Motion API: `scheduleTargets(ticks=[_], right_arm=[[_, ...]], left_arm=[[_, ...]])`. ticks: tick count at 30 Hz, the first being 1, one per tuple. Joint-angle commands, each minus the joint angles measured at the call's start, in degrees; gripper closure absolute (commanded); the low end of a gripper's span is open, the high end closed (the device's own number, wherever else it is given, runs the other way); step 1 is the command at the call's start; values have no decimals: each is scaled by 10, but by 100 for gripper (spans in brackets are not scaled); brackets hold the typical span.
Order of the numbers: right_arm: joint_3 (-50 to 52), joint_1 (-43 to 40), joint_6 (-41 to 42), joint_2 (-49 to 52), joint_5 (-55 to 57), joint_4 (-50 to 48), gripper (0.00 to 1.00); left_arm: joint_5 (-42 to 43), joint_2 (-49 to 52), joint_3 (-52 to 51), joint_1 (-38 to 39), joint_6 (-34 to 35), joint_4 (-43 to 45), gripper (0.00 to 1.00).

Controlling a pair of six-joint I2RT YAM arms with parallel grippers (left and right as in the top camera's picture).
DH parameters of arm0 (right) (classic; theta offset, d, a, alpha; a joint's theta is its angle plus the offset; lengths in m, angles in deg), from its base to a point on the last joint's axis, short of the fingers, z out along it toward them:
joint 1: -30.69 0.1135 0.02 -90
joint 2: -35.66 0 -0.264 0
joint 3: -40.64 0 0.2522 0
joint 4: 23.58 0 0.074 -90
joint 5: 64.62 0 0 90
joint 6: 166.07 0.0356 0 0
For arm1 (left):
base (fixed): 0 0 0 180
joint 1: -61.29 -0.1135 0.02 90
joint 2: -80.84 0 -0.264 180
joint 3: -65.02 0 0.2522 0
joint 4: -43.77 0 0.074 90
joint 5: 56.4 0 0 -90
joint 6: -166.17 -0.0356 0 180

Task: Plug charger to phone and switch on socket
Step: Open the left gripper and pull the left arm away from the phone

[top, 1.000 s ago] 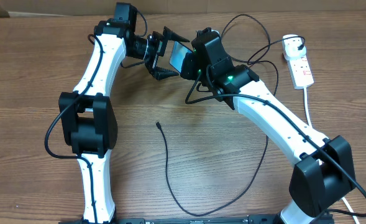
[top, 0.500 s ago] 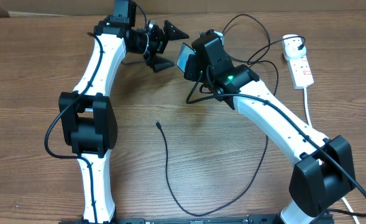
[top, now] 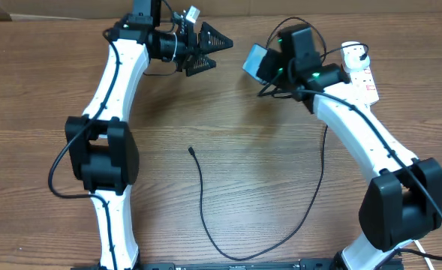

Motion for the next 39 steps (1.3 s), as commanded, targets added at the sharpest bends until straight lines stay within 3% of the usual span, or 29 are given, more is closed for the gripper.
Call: scheduleTargets(ticks=[1, 8, 13, 21, 33, 39], right_arm=[[-5, -17, 2, -1, -54, -7, 96], [-5, -26, 2, -1, -62, -5, 96], [-5, -26, 2, -1, -62, -12, 96], [-5, -26, 3, -1, -63, -14, 96], [-5, -26, 3, 2, -63, -28, 96], [-5, -26, 20, 5, -65, -43, 96]], left_arm=[[-68, -82, 13, -2, -89, -29, 0], [-236, -185, 13, 19, -175, -141, 0], [-274, -233, 13, 42, -245, -240, 0], [-276, -256, 12, 40, -250, -307, 1], [-421, -315, 3, 20, -182, -358, 0], [-474, -401, -107, 20, -142, -308, 0]])
